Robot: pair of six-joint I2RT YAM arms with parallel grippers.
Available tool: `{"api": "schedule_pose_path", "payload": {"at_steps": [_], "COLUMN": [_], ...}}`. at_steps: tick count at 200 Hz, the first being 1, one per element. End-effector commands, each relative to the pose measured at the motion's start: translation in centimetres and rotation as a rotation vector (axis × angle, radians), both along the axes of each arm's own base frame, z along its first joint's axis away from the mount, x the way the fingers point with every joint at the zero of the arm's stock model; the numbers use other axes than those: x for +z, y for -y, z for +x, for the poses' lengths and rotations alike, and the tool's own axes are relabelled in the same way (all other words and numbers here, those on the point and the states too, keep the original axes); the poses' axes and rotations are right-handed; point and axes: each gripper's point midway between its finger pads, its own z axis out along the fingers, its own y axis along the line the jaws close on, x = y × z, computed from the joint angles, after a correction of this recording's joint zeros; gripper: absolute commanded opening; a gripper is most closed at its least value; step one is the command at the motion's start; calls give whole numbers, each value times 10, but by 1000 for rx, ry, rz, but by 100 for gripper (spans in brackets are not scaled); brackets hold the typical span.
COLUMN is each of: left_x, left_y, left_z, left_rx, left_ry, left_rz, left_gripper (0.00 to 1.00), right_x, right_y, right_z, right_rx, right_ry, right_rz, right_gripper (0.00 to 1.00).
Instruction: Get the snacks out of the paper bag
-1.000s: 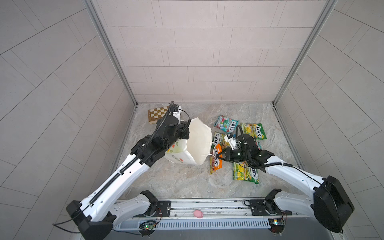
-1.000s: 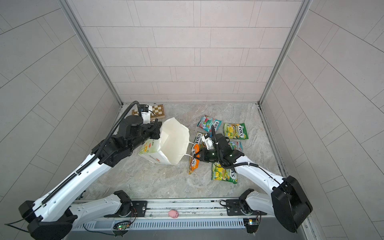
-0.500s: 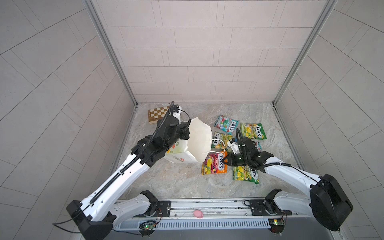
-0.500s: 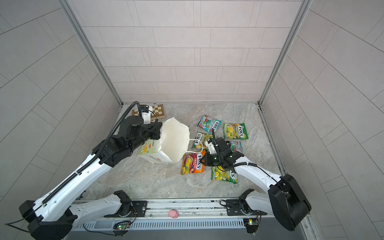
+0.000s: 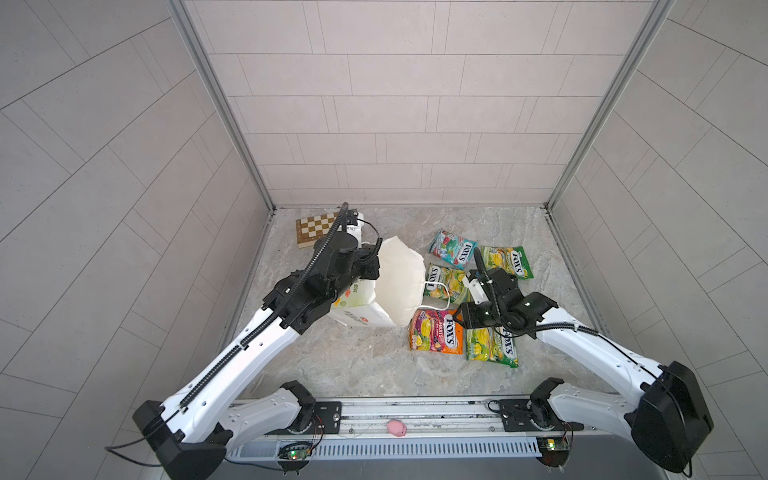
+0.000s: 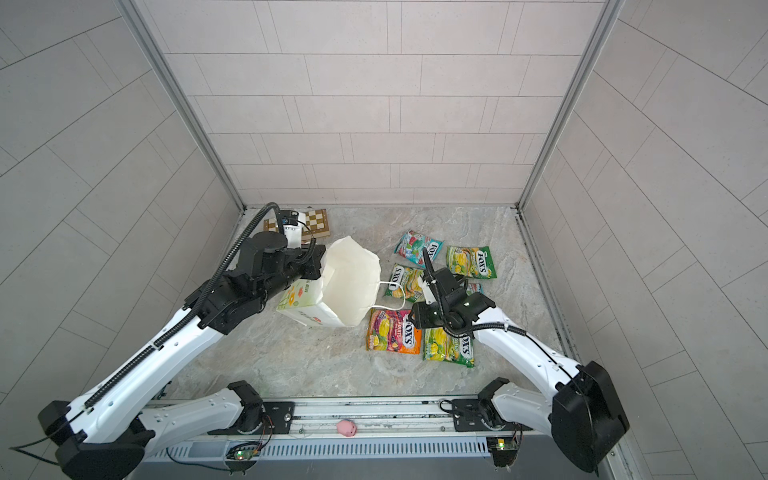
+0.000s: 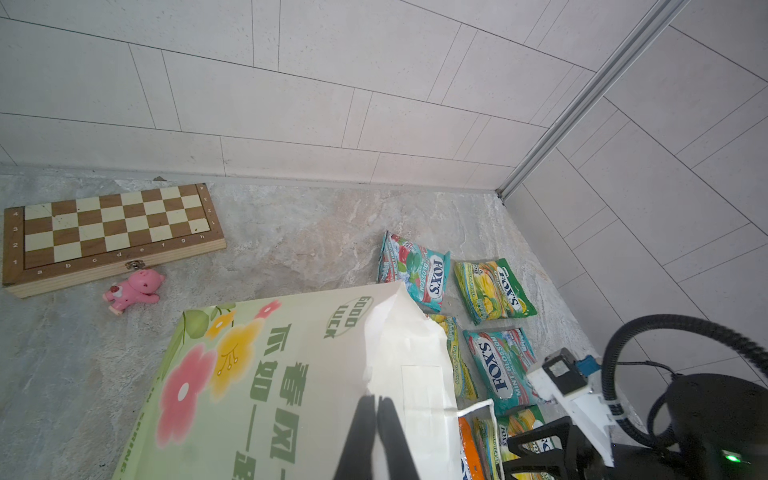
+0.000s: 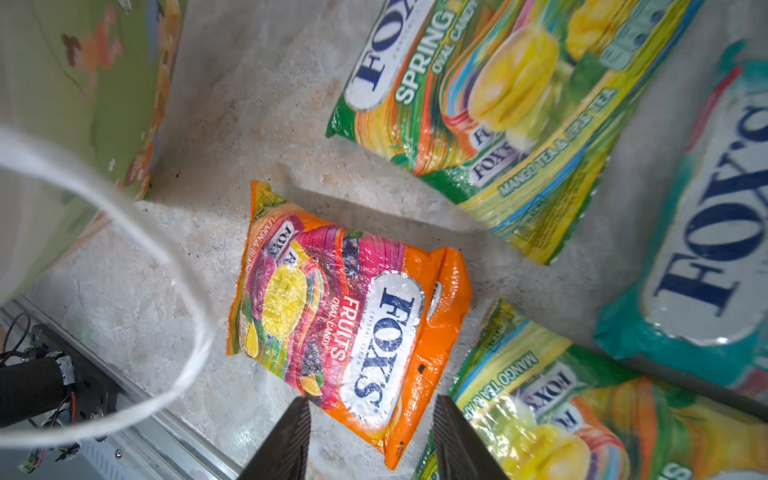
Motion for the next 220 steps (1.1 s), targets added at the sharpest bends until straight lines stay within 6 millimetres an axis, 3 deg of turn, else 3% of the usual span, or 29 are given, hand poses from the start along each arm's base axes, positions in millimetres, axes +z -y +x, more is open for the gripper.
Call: {"api": "schedule_pose_path", "payload": {"at_steps": [1,37,81,135,186,206,220], "left_x": [2,2,3,2,3,5,6], "left_y": [1,3,2,3,6,7,9], "left_z": [1,1,1,1,1,1,1], "left_rx": [0,-3,-4,-6,-16,-20,-27], "left_ry": [13,12,15,14,14,17,18], "left_rz": [-21,-21,-22,-29,-37,-43,-55], "left_gripper": [0,0,0,0,0,0,0], "right_x": [15,49,69,64,35,31,36], "right_y": [18,17,-18,-45,-37,-36,-36], "right_z": [-2,-2,7,33,53,57,59], "right_rx": [-22,-36,39,52,-22,-28,-27], "right_ry": [72,159,174,161,132,125,127], "right_rz": [-61,21,201,293,198,187,203], "right_gripper": [50,51,51,51,49,36,18]}}
